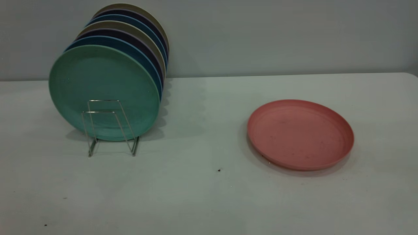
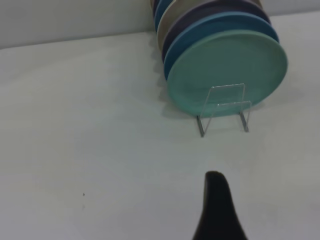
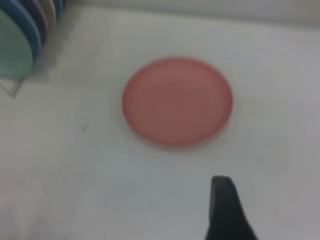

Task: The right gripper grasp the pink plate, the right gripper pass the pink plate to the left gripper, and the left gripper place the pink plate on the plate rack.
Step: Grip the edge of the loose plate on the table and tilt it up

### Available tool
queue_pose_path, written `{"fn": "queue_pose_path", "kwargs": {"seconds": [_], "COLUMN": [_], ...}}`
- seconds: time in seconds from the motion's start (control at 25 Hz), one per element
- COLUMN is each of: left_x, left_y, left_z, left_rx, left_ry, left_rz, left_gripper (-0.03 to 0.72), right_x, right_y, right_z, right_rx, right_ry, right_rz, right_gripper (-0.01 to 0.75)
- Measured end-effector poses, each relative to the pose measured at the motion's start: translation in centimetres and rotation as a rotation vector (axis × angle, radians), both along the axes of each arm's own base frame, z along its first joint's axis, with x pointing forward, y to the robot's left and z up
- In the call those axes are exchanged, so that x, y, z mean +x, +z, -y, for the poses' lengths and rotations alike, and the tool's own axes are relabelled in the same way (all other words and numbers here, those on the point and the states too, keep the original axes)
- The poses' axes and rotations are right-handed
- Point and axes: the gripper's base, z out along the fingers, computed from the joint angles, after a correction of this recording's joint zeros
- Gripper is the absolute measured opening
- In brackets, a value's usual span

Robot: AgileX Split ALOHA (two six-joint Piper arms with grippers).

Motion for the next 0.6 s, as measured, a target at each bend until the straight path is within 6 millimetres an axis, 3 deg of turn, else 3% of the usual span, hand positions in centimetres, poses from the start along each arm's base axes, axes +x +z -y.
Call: {"fn": "queue_pose_path", "kwargs": {"seconds": [0.12,0.24,0.36,0.6], "left_x": [4.4,8.4,12.2,17.9], "left_y": [0.2,-0.8,-2.8,-7.3], "left_z": [0.5,1.1,1.9,4.0], "left_rx": [-0.023,-0.055,-0.107,-0.269], "left_ry": [-0.030,-0.074,-0.129,-0.298], "left_rz": [-0.099,-0.191,-0.262,-0.331], "left_gripper": [0.551,0.551,0.551,0.553], "right_x": [3.6,7.1,9.9,15.1], "right_y": [-0.7,-2.7,-4.9,-9.6], "right_z": [-0.5,-1.3,-1.9,-3.1], "right_rx": [0.015,0.049,0.058,0.122], "right_ry": [0.003,0.016,0.047,0.064], "right_rz": [-0.084,-0.177,-0.248,-0.390], "right_gripper": [0.495,0.497,0.498,0.485]}}
